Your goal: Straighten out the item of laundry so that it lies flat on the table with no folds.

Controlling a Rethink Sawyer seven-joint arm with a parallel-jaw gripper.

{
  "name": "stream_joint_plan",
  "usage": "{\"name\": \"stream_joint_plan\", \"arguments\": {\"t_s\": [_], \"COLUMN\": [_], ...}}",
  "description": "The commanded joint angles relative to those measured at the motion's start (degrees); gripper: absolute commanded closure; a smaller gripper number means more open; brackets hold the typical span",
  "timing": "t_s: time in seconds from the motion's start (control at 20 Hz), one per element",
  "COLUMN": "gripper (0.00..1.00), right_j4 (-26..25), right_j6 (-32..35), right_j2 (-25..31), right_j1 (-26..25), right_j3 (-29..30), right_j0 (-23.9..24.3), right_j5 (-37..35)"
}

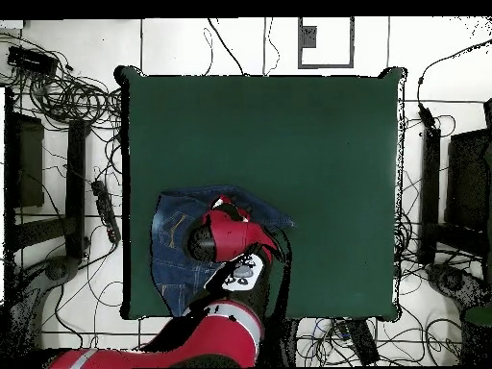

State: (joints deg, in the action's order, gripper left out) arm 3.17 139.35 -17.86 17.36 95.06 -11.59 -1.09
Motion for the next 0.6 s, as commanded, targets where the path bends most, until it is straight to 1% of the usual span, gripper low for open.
{"name": "stream_joint_plan", "arguments": {"t_s": [0.05,0.2,0.25,0.6], "gripper": [0.0,0.0,1.0,1.0], "right_j4": [0.73,0.69,0.67,0.14], "right_j6": [4.4,4.38,4.39,4.07], "right_j2": [7.8,7.99,8.01,7.91], "right_j1": [-7.56,-7.83,-7.88,-8.4], "right_j3": [-8.7,-9.02,-9.06,-10.01], "right_j0": [-0.18,0.01,0.02,0.23], "right_j5": [6.48,6.88,7.02,7.43]}}
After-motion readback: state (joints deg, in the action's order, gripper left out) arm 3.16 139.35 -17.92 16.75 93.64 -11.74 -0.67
